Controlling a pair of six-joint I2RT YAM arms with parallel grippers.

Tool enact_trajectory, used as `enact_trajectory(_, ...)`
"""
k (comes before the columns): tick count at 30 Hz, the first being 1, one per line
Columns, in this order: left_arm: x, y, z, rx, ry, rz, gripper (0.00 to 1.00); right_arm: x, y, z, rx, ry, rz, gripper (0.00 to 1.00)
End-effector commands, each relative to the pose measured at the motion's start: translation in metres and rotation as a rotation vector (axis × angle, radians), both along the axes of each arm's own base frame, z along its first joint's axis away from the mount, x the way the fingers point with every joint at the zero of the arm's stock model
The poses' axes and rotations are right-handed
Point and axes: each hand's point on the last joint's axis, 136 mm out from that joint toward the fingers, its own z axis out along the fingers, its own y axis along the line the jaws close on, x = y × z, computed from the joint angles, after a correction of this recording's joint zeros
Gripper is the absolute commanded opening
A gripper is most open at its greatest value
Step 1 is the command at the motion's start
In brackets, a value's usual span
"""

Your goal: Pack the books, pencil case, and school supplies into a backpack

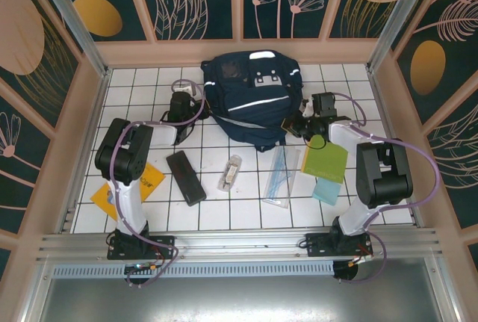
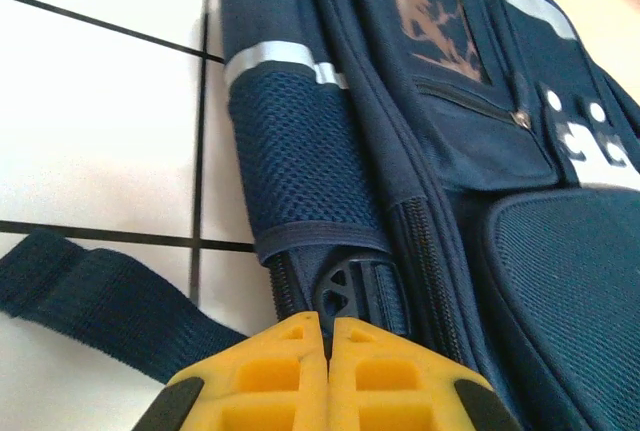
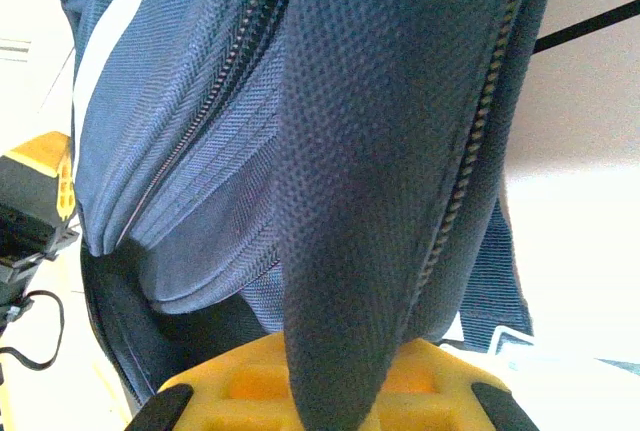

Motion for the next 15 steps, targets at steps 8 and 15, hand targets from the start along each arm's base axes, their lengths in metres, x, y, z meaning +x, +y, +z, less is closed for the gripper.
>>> enact_trajectory(8, 0.007, 0.063, 0.005, 0.185, -0.032, 0.092, 0.00, 0.005, -0.010, 0.022, -0.007, -0.058, 0.024, 0.00)
enact_trajectory(15, 0.048, 0.088, 0.013, 0.179, -0.052, 0.221, 0.00, 0.001, -0.004, 0.020, 0.022, -0.055, 0.048, 0.00)
